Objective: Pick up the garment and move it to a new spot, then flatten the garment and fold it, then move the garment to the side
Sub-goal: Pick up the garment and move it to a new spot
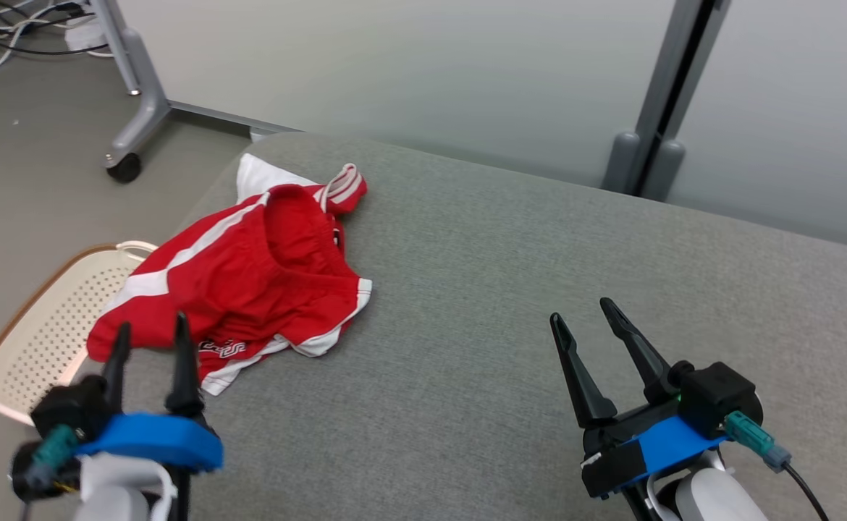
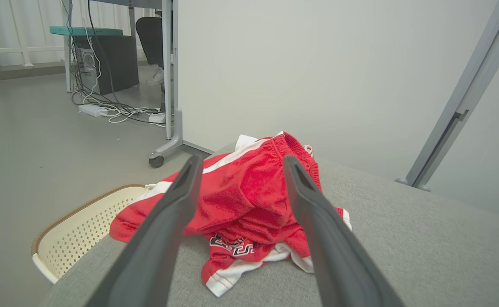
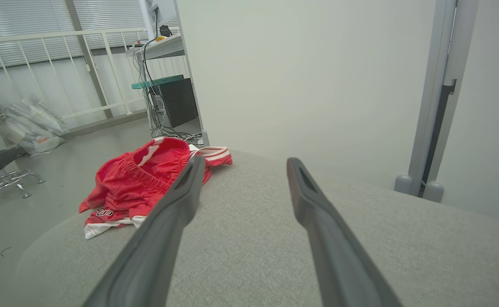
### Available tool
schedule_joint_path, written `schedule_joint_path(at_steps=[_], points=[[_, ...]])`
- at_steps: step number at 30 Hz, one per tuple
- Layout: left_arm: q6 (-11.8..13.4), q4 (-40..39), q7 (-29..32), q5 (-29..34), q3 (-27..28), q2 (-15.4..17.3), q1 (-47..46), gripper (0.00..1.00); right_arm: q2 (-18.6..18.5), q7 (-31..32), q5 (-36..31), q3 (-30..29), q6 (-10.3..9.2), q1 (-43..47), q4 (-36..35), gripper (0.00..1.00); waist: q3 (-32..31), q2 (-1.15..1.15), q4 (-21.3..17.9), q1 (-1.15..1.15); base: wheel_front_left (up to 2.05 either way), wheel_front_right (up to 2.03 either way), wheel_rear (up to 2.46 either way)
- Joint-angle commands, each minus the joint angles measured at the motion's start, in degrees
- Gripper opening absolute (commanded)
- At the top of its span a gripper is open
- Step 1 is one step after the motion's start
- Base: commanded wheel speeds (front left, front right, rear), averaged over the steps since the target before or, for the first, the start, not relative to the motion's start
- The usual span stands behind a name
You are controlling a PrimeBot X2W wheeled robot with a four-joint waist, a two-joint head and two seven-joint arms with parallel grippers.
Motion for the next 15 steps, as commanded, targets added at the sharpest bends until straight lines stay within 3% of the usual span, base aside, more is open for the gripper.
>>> schedule_joint_path(at_steps=[1,9,11,15], points=[[-0.31,-0.58,1.27,-0.96,0.43,0.78,-1.75,1.00,-0.38,-0.19,0.15,-0.18,0.01,-0.75,-0.28,1.00,0.08,0.00,-0.55,0.00,0.00,0.00,0.00],[-0.90,-4.93,21.80,-10.50,4.36,8.65,-12.65,1.00,-0.63,-0.20,0.20,-0.23,0.01,-2.47,-1.39,1.00,3.67,0.00,-6.97,0.00,0.00,0.00,0.00],[-0.57,-3.26,29.37,-12.45,5.25,11.61,-15.93,1.00,-0.66,-0.20,0.46,-0.04,0.01,-3.39,-1.48,1.00,5.36,0.00,-9.72,0.00,0.00,0.00,0.00],[-0.15,1.38,38.18,-14.94,6.04,14.65,-19.73,1.00,-0.65,-0.20,0.66,0.03,0.01,-4.55,-1.63,1.00,7.57,0.00,-13.41,0.00,0.00,0.00,0.00]])
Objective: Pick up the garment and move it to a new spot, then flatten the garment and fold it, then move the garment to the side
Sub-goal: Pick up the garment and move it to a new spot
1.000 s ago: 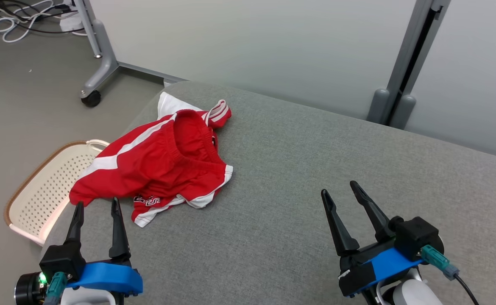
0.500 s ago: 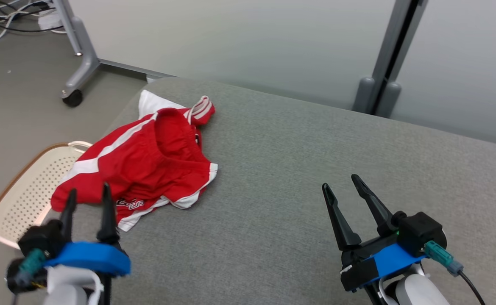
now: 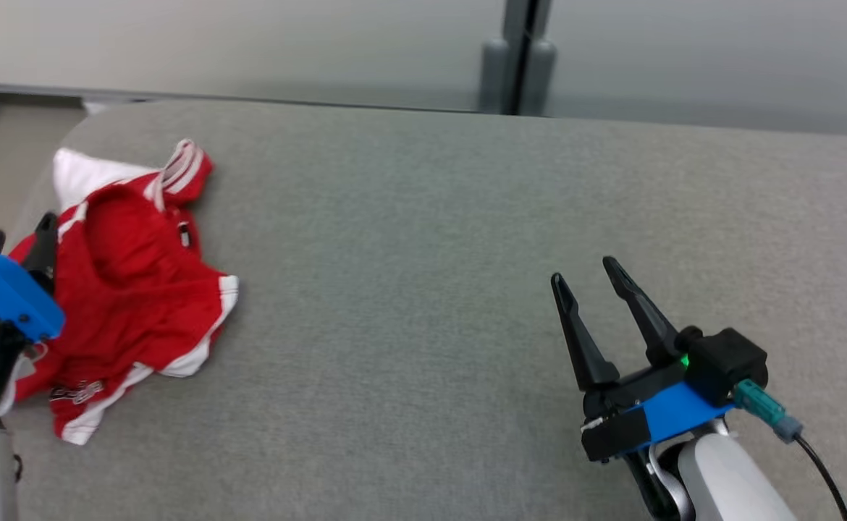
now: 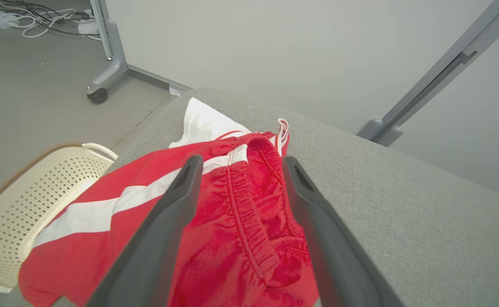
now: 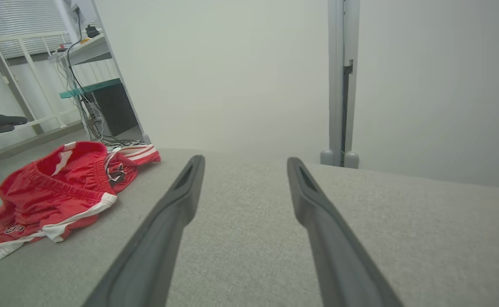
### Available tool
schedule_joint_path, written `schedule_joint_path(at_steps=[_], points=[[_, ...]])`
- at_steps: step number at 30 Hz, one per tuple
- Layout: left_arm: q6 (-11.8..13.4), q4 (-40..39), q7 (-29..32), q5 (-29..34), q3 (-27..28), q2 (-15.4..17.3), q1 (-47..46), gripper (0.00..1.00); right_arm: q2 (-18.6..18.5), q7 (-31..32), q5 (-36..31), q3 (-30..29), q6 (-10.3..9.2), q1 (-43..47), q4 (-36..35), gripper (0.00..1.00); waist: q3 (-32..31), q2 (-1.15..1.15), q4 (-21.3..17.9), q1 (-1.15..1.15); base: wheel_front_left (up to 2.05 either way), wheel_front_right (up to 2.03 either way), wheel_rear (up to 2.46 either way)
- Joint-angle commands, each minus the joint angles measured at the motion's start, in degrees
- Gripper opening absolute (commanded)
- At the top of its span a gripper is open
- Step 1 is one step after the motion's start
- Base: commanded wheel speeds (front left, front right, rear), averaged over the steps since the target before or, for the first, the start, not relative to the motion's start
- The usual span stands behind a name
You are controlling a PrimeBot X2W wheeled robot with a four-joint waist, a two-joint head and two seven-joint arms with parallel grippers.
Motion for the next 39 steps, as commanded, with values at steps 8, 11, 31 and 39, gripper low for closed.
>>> schedule_joint_path(at_steps=[8,11,31,39], points=[[1.74,12.07,9.77,-0.75,0.23,5.04,-3.45,1.00,0.13,-0.19,1.06,0.37,0.01,-2.16,-0.19,1.00,2.55,-0.01,-5.98,-0.01,0.00,0.00,0.00],[2.18,16.36,11.08,-0.48,0.25,6.48,-3.18,1.00,0.25,-0.19,1.37,0.47,0.01,-2.51,-0.06,1.00,2.70,-0.01,-7.12,-0.01,0.00,0.00,0.00],[-0.58,10.65,2.82,-0.27,-5.27,8.52,-5.34,0.00,0.96,-0.19,2.46,-0.10,0.01,1.44,1.03,1.00,-6.34,-0.01,-6.11,-0.01,0.00,0.00,0.00],[-0.70,-11.01,7.22,-3.70,-8.40,6.57,-2.50,0.00,1.10,-0.20,2.64,-0.80,0.01,3.24,0.75,1.00,-8.75,-0.01,-9.50,-0.01,0.00,0.00,0.00]])
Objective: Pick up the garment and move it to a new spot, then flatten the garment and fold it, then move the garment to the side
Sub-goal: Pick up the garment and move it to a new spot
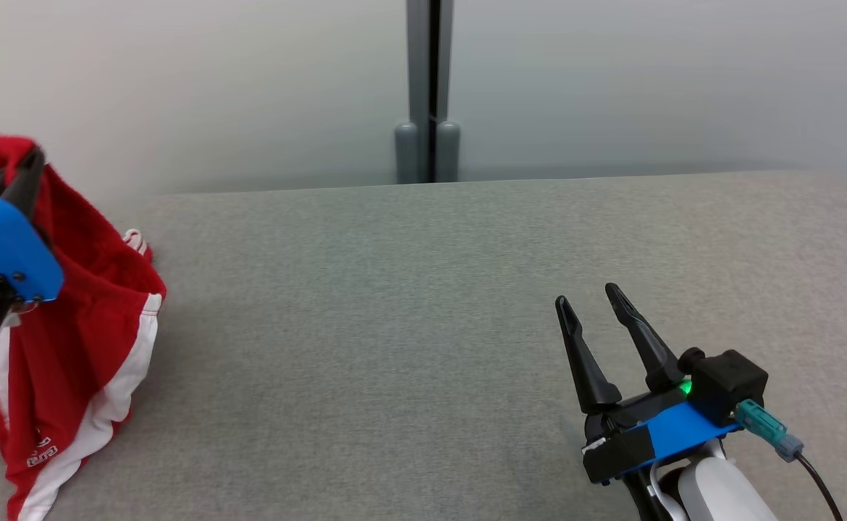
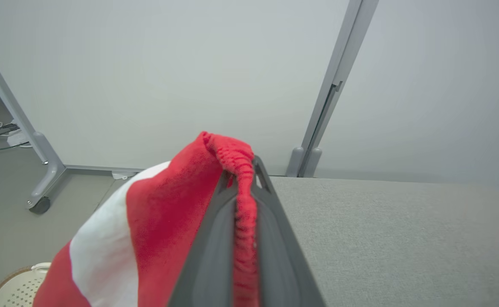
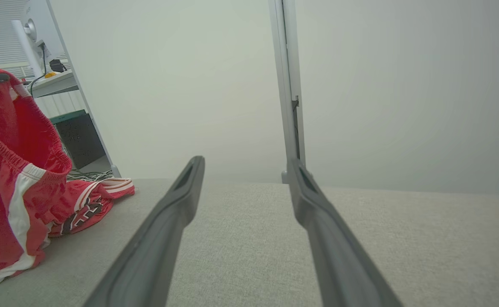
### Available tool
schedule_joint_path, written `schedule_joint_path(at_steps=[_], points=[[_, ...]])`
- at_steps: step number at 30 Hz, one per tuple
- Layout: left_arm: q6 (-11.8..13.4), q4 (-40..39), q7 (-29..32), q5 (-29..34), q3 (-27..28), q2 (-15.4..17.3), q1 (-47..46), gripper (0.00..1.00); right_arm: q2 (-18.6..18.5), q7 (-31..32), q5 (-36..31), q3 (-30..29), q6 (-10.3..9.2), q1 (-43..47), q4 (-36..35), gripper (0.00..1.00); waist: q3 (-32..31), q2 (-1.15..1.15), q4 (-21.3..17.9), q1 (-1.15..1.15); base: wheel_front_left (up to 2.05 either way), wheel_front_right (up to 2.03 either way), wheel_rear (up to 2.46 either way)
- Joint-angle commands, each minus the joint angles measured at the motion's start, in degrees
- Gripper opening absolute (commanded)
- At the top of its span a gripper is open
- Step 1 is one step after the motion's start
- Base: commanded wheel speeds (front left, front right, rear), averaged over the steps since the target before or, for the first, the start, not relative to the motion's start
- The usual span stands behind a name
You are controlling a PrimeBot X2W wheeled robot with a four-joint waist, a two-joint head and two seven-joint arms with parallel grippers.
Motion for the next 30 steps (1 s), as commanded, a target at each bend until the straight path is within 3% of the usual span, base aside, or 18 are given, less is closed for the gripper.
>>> schedule_joint_path(at_steps=[1,7,12,16,17,21,22,23,27,30], points=[[0.10,-4.10,1.30,-0.90,-0.43,-1.09,0.89,0.00,0.06,-0.19,0.11,-0.34,0.02,0.85,-0.14,1.00,-0.78,0.01,-1.65,0.01,0.00,0.00,0.00],[1.55,-16.05,5.17,-4.03,-2.52,-4.77,2.76,0.00,0.10,-0.19,-0.03,-0.48,0.03,0.90,-0.33,1.00,-0.72,0.01,-5.71,0.01,0.00,0.00,0.00],[3.25,-24.31,4.70,-6.15,-6.07,-11.08,3.43,0.00,0.12,-0.20,-0.16,-0.58,0.02,0.04,-0.77,1.00,0.22,0.01,-11.46,0.01,0.00,0.00,0.00],[3.71,-22.36,1.83,-5.27,-10.16,-16.10,3.78,0.00,0.15,-0.19,0.13,0.09,0.02,-0.85,-0.86,1.00,1.63,0.01,-15.04,0.01,0.00,0.00,0.00],[3.71,-22.36,1.83,-5.27,-10.16,-16.10,3.78,0.00,0.15,-0.19,0.13,0.09,0.02,-0.85,-0.86,1.00,1.63,0.01,-15.04,0.01,0.00,0.00,0.00],[2.37,-12.22,-4.38,-3.24,-15.96,-20.19,4.23,0.00,0.17,-0.19,0.50,0.79,0.02,-1.71,-0.90,1.00,3.23,0.01,-17.37,0.01,0.00,0.00,0.00],[1.86,-8.57,-6.98,-3.08,-17.45,-20.86,3.69,0.35,0.17,-0.19,0.58,0.85,0.03,-1.89,-0.89,1.00,3.55,0.01,-17.66,0.01,0.00,0.00,0.00],[1.14,-5.04,-9.98,-3.40,-19.31,-21.49,3.12,1.00,0.18,-0.19,0.67,1.02,0.03,-2.05,-0.80,1.00,3.85,0.01,-17.95,0.01,0.00,0.00,0.00],[-0.34,6.69,-21.13,-6.87,-27.47,-22.68,0.76,1.00,0.19,-0.19,0.79,1.31,0.02,-2.77,-0.44,1.00,4.47,0.01,-18.40,0.01,0.00,0.00,0.00],[-0.54,10.16,-25.76,-10.69,-34.54,-22.70,-1.04,1.00,0.10,-0.20,0.48,0.74,0.03,-2.48,-0.44,1.00,4.37,0.01,-17.28,0.01,0.00,0.00,0.00]])
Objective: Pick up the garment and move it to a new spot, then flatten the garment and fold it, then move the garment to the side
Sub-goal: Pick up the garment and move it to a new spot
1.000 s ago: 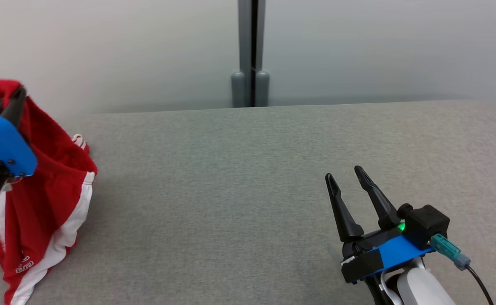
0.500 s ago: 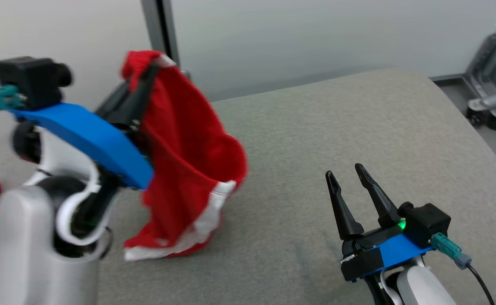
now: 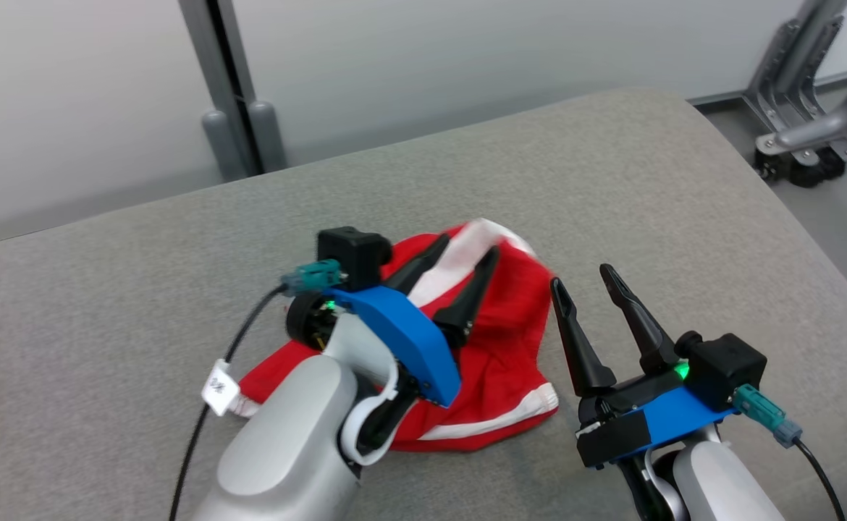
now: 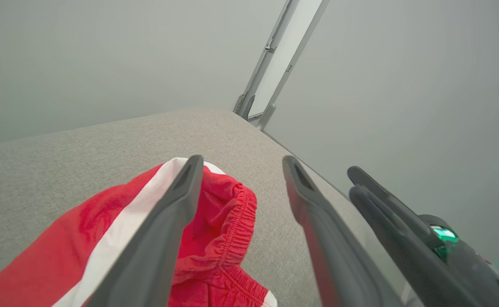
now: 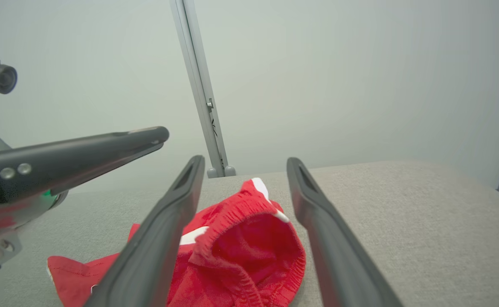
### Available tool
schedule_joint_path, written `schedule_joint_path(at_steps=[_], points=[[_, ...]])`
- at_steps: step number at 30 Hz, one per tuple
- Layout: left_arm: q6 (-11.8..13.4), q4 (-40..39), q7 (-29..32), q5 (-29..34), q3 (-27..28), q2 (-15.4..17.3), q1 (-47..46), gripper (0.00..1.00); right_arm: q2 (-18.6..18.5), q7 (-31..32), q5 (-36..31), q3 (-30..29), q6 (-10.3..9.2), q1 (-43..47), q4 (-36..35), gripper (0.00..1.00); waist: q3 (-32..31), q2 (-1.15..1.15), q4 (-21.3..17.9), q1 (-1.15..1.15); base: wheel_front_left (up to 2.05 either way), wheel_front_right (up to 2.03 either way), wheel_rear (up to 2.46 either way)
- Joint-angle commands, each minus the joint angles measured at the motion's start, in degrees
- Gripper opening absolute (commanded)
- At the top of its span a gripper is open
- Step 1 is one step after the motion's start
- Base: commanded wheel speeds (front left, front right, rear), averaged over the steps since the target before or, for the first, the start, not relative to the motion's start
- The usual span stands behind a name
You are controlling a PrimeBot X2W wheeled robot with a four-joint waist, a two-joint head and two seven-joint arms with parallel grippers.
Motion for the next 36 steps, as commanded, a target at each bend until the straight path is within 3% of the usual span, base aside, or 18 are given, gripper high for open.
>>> schedule_joint_path(at_steps=[1,8,16,23,29,36], points=[[-0.41,0.70,-1.01,0.12,-1.27,0.28,-1.68,1.00,-0.16,-0.20,-0.19,-0.24,0.01,-0.11,0.17,1.00,0.02,0.00,0.85,0.00,0.00,0.00,0.00],[-0.08,2.95,-10.32,1.85,-2.31,4.59,-3.27,1.00,-1.19,-0.20,-0.86,-1.67,0.01,1.31,-0.01,1.00,-1.94,0.00,5.62,0.00,0.00,0.00,0.00],[4.62,-0.32,-19.65,5.43,2.87,12.39,2.12,1.00,-2.49,-0.20,-1.45,-2.93,0.01,2.21,-0.78,1.00,-3.59,0.00,9.48,0.00,0.00,0.00,0.00],[8.83,-5.14,-22.22,6.50,9.71,16.86,12.21,1.00,-3.35,-0.20,-1.63,-3.76,0.01,4.42,-1.05,1.00,-5.25,0.00,11.74,0.00,0.00,0.00,0.00],[10.58,-9.87,-22.33,9.78,15.48,16.73,20.47,1.00,-3.54,-0.20,-1.60,-4.62,0.01,5.76,-1.56,1.00,-5.61,0.00,12.57,0.00,0.00,0.00,0.00],[10.45,-12.97,-22.35,14.00,21.29,12.97,27.39,1.00,-3.46,-0.20,-2.76,-6.95,0.01,7.16,-2.08,1.00,-5.53,0.00,12.58,0.00,0.00,0.00,0.00]])
